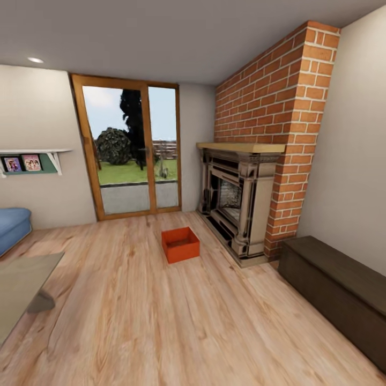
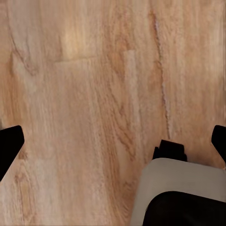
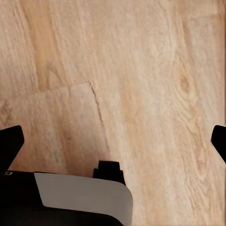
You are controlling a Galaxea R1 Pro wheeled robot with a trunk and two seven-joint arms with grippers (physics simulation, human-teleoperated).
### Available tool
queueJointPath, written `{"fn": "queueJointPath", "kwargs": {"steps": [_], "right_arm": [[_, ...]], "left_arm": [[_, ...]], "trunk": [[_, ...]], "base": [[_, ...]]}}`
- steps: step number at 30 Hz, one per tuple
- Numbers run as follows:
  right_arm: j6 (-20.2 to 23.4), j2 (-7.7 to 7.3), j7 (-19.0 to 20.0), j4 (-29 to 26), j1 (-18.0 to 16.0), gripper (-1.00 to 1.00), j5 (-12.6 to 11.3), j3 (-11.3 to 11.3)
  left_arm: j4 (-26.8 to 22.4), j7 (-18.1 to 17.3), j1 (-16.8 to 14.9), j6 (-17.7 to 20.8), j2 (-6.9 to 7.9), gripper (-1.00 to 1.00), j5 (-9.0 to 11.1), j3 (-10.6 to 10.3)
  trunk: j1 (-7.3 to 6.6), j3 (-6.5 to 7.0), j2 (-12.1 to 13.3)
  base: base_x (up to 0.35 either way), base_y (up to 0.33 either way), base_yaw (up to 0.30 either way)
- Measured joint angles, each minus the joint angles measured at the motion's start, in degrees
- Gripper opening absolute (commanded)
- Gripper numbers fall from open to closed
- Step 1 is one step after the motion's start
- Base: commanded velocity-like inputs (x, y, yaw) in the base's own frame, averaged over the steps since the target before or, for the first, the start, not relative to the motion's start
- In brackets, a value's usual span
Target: Move the two storage containers from the living room to the garage. In the garage, place one container on the floor and stack the other container on top of it (either order is fine).
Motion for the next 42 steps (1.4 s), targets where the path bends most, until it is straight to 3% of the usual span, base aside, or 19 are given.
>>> {"fn": "queueJointPath", "kwargs": {"steps": [32, 42], "right_arm": [[0.0, 0.09, 0.0, 0.0, 0.0, 1.00, 0.0, 0.1], [0.0, 0.07, 0.0, 0.0, 0.0, 1.00, 0.1, 0.0]], "left_arm": [[0.0, 0.0, 0.0, 0.0, 0.00, 1.00, -0.1, 0.0], [0.0, 0.0, 0.0, 0.0, 0.00, 1.00, -0.1, 0.0]], "trunk": [[0.00, -0.01, 0.0], [0.01, -0.50, 0.0]], "base": [[0.325, -0.173, 0.002], [0.289, -0.214, 0.167]]}}
